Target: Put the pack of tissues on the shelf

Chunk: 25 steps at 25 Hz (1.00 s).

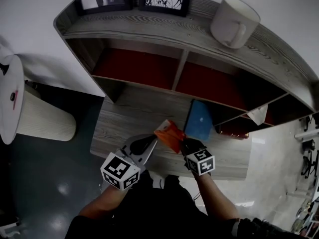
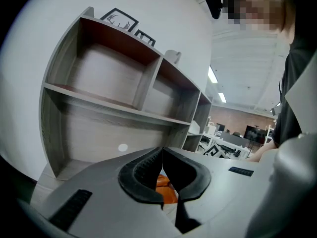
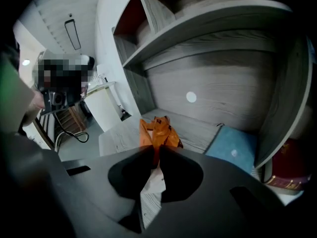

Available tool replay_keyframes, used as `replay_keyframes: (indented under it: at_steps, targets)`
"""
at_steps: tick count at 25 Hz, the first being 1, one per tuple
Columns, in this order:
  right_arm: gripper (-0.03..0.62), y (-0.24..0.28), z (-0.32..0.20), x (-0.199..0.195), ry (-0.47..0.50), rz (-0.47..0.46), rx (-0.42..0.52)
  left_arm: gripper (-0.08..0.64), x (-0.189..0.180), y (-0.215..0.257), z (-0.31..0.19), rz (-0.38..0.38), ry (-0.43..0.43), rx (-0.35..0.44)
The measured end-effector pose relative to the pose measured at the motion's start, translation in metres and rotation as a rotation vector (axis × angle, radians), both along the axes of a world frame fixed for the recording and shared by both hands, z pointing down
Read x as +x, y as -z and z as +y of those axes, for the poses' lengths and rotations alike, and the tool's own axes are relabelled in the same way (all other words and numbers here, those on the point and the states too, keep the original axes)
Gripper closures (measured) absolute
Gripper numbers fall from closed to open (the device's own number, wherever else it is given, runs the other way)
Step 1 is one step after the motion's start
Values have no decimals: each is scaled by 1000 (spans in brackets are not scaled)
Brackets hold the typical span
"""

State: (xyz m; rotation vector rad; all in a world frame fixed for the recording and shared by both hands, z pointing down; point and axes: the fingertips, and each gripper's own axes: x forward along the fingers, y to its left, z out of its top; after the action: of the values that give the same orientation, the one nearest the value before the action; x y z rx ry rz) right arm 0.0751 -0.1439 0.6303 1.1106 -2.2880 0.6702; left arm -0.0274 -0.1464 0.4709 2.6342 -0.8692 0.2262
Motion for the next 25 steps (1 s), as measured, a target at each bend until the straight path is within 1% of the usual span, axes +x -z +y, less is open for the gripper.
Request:
replay_keyframes:
  at_steps: [12,18,23,25]
  targets:
    - [560,101,7,37,-34,-75,149,541,14,31,0,14,7,64]
    - [560,154,8,56,-51,-86,242,541,12,48,-8,22,28,103]
    - [560,194,8,68,-43,-87,291,541,13,57,-11,20,34,125]
    - [560,209,6,73,-33,-79,329,541,15,61,-11,20,34,132]
